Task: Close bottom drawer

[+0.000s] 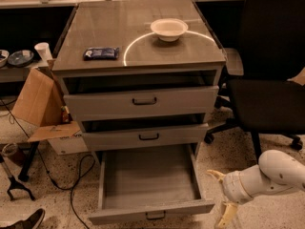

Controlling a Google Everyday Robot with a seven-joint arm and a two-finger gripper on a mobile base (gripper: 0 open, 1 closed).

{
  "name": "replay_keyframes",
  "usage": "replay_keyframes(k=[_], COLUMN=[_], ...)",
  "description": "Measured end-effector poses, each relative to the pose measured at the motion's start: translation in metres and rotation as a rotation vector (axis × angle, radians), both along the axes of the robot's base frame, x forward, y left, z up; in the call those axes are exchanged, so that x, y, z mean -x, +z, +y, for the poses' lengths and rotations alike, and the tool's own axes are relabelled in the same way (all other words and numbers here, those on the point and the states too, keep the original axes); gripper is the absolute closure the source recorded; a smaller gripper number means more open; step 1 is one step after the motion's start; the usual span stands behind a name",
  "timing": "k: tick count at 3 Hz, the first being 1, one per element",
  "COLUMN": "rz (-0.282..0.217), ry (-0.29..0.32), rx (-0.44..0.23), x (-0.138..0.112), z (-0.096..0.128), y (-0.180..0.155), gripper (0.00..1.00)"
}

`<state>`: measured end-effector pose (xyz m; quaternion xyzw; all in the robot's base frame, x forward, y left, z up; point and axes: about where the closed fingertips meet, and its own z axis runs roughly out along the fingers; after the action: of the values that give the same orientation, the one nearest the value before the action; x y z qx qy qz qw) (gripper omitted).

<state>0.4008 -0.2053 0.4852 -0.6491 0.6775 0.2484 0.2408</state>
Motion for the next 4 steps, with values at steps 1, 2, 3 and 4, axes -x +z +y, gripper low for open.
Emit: replay_keyframes(k=[1,2,3,4], rz=[-0.014,-0.026,-0.01,0.012], ry=[0.04,0.095,0.142,0.13], rx=[-0.029,-0.088,-0.146,-0.165], x=[0.012,0.026,0.041,0.035], z=[0.013,0.033,0.061,0.074], y=[-0.011,-0.055,-0.125,-0.207], gripper=[0.0,0.0,0.0,0.02])
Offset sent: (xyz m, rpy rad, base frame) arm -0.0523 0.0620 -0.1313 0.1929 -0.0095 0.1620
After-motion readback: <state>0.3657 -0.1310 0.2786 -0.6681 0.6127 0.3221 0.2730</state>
